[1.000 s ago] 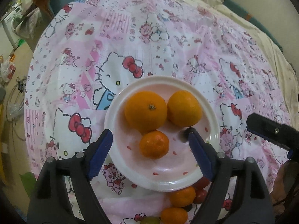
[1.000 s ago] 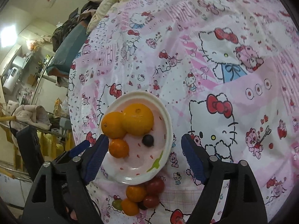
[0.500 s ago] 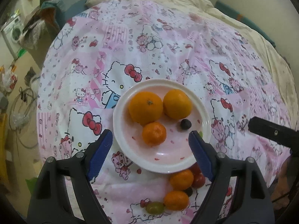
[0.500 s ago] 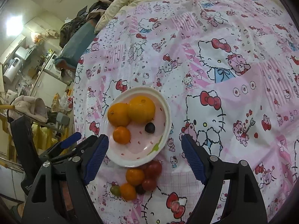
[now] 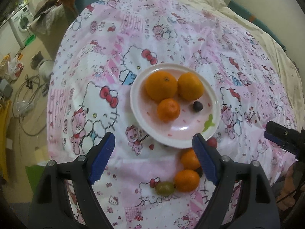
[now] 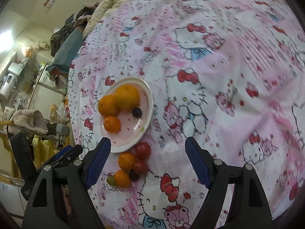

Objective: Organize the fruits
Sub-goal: 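Open both grippers and lift them away from the plate, then grasp another tangerine from the cluster with the left gripper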

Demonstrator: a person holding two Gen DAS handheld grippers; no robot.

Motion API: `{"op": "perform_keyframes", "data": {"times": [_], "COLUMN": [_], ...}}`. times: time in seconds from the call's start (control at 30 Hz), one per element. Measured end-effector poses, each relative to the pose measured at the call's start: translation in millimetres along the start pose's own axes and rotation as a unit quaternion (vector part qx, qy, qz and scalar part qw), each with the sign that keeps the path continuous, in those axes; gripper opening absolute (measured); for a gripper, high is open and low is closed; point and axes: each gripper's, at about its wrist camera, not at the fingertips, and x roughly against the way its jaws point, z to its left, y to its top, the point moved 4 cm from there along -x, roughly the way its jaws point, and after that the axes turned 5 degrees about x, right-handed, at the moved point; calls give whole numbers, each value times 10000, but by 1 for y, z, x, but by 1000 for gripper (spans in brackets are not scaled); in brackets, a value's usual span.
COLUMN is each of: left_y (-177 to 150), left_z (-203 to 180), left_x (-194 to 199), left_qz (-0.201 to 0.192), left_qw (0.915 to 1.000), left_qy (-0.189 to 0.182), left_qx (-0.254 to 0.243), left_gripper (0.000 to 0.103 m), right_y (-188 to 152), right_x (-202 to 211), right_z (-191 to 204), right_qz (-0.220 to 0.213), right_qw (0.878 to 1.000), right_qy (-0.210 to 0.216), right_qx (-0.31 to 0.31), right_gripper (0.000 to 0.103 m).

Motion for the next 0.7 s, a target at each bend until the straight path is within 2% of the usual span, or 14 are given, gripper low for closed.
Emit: {"op": "perform_keyframes", "data": {"times": [0.13,0.23,0.4,0.5,0.57,0.67,0.7], "left_y": [-11,-23,-51,-67,-71,-71,-70], "left_z": [1,-5,-35,-56,-62,-65,-65], "left_x": [-8,-19,-35,-43,-48,-52,-54], "left_qz": [128,395,937,1062,1090,1196,1217], "left_qw": [9998,9985,9900,9805,9761,9756,9755], "left_qy": [34,-122,-391,-187,8,-90,-79], "left_qx": [-174,-347,-978,-1643,-1878,-1841,-1834], "left_gripper": [81,81,81,81,81,81,78], "right_y": [-3,-4,-6,-6,-5,-5,-5], "right_x": [-1,-5,-11,-15,-15,-16,-16], "right_z": [-7,-9,-13,-14,-12,-11,-11], "right_qz": [-41,-3,87,133,121,93,98], "right_qw": [9999,9998,9997,9996,9997,9997,9997], "right_qy": [-52,-94,-184,-164,-144,-190,-198], "right_qx": [-147,-158,-146,-178,-160,-101,-99], "right_gripper": [83,83,83,83,83,83,83]}}
